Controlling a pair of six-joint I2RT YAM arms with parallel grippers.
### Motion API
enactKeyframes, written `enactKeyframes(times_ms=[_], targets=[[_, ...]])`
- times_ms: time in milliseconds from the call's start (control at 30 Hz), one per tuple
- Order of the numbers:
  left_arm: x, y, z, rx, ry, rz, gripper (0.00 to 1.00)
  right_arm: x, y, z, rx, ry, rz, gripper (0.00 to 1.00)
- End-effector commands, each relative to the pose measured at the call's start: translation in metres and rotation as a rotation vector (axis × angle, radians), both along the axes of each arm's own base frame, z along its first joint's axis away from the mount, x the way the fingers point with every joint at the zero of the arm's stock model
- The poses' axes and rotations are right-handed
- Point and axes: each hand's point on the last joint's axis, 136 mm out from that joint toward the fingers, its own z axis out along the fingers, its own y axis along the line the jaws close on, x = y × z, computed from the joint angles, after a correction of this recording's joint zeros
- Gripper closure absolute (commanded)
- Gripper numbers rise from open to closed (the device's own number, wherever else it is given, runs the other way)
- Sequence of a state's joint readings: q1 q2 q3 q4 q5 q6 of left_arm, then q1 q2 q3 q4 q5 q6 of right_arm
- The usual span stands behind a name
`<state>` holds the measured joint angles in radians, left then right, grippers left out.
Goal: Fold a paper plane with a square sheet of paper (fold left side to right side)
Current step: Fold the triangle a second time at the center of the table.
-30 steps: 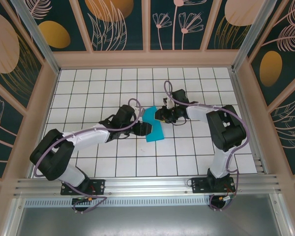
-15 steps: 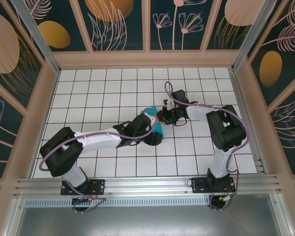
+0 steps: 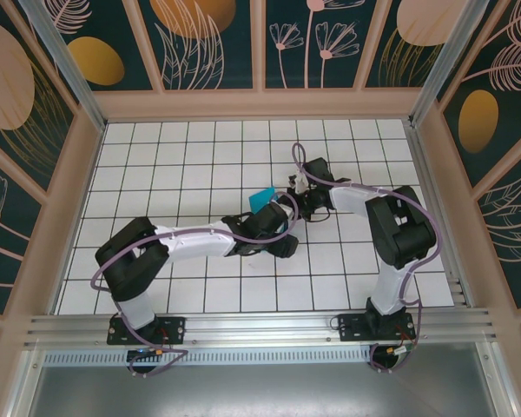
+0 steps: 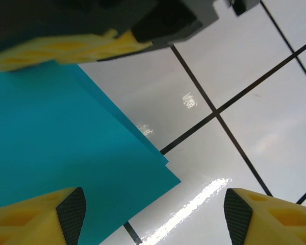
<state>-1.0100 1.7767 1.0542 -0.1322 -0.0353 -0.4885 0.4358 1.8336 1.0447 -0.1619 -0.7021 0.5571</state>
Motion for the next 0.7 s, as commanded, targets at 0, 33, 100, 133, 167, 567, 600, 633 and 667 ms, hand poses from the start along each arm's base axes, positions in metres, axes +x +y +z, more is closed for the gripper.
enactKeyframes(times_ms=[0, 33, 100, 133, 167, 567, 600, 633, 667], targets=[[0.001, 0.005, -0.008, 0.098, -0.022, 0.002, 0.25, 0.002, 0.01, 0.029, 0.053, -0.032, 0.013, 0.83], [0.002, 0.005, -0.009, 0.111, -0.025, 0.007, 0.25, 0.002, 0.01, 0.03, 0.061, -0.029, 0.012, 0.83], [0.004, 0.007, -0.012, 0.133, -0.033, 0.025, 0.24, 0.002, 0.011, 0.031, 0.066, -0.028, 0.013, 0.83], [0.005, 0.008, -0.013, 0.138, -0.034, 0.031, 0.24, 0.002, 0.011, 0.031, 0.066, -0.028, 0.013, 0.83], [0.006, 0.008, -0.014, 0.142, -0.037, 0.037, 0.24, 0.002, 0.011, 0.031, 0.063, -0.028, 0.013, 0.83], [0.012, 0.005, -0.002, 0.12, -0.071, 0.051, 0.42, 0.002, 0.008, 0.021, 0.026, -0.014, 0.008, 0.83], [0.011, 0.003, -0.002, 0.113, -0.069, 0.043, 0.44, 0.001, 0.008, 0.019, 0.023, -0.011, 0.009, 0.83], [0.01, 0.002, 0.0, 0.106, -0.07, 0.038, 0.45, 0.001, 0.008, 0.018, 0.018, -0.01, 0.009, 0.83], [0.01, 0.002, 0.001, 0.102, -0.069, 0.036, 0.46, 0.001, 0.007, 0.017, 0.014, -0.008, 0.008, 0.83]])
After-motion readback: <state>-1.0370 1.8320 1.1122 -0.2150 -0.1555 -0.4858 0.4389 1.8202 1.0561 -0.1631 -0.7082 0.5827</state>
